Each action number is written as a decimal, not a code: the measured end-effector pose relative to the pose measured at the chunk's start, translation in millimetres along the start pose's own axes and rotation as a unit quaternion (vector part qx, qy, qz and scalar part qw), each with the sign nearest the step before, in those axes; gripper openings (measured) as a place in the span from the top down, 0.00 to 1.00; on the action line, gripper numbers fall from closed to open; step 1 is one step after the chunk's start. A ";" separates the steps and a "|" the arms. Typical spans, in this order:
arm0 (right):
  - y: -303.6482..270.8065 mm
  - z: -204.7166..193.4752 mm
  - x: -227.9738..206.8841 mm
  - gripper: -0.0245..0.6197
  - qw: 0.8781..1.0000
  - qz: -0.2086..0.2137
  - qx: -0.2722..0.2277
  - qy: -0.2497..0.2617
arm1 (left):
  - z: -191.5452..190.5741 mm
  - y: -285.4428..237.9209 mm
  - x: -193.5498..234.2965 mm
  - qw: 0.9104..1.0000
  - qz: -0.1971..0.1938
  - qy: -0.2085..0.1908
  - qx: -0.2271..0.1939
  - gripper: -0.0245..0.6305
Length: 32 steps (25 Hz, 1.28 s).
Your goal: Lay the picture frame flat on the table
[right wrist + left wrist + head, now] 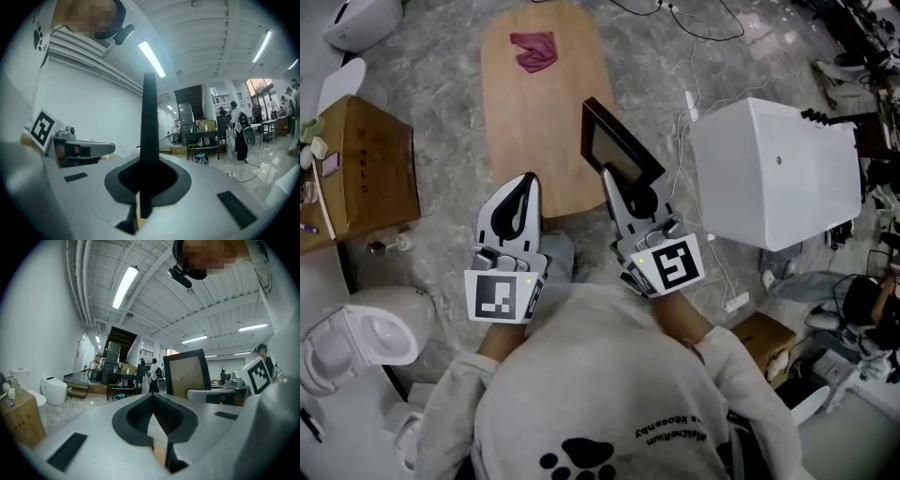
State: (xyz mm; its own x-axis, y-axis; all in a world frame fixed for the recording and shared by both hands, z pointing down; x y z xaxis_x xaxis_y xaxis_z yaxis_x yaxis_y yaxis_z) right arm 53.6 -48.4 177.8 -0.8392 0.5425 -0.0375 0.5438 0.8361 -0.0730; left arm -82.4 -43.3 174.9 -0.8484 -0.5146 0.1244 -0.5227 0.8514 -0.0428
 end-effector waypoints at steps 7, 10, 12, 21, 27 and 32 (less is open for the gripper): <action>-21.0 -12.0 -18.7 0.94 1.000 0.005 0.024 0.002 | -16.0 -26.1 18.6 0.999 -0.038 0.008 0.021 0.95; -27.9 -20.0 -20.1 0.94 0.999 0.022 0.033 0.000 | -25.4 -31.2 23.3 0.999 -0.038 0.012 0.034 0.95; -30.9 -25.9 -19.4 0.94 0.999 0.033 0.038 -0.005 | -31.5 -31.9 24.4 0.998 -0.038 0.013 0.044 0.95; -44.6 -60.3 -24.1 0.94 0.994 0.091 0.054 -0.042 | -52.7 -31.1 26.3 0.997 -0.005 0.017 0.071 0.95; -58.7 -96.4 -15.7 0.94 0.986 0.139 0.064 -0.066 | -71.6 -32.2 39.4 0.996 0.038 0.013 0.085 0.95; -64.8 -116.5 -11.6 0.94 0.982 0.160 0.060 -0.085 | -92.3 -33.7 38.2 0.994 0.047 0.012 0.103 0.95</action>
State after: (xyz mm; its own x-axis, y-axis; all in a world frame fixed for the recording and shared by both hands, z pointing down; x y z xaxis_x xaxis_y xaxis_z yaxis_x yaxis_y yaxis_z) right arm 29.2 -99.4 299.1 -0.6211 0.7451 -0.2430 0.7829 0.6044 -0.1477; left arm -89.5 -82.4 272.6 -0.8928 -0.4299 0.1344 -0.4504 0.8553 -0.2560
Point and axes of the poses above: the fingertips, and each gripper's own axes: y backward along the fingers, x to its left, z out of its top, the point moved 3 cm from there along y, backward along the fingers, and after that the axes turned 2 degrees about -x, right-handed, at the moved point
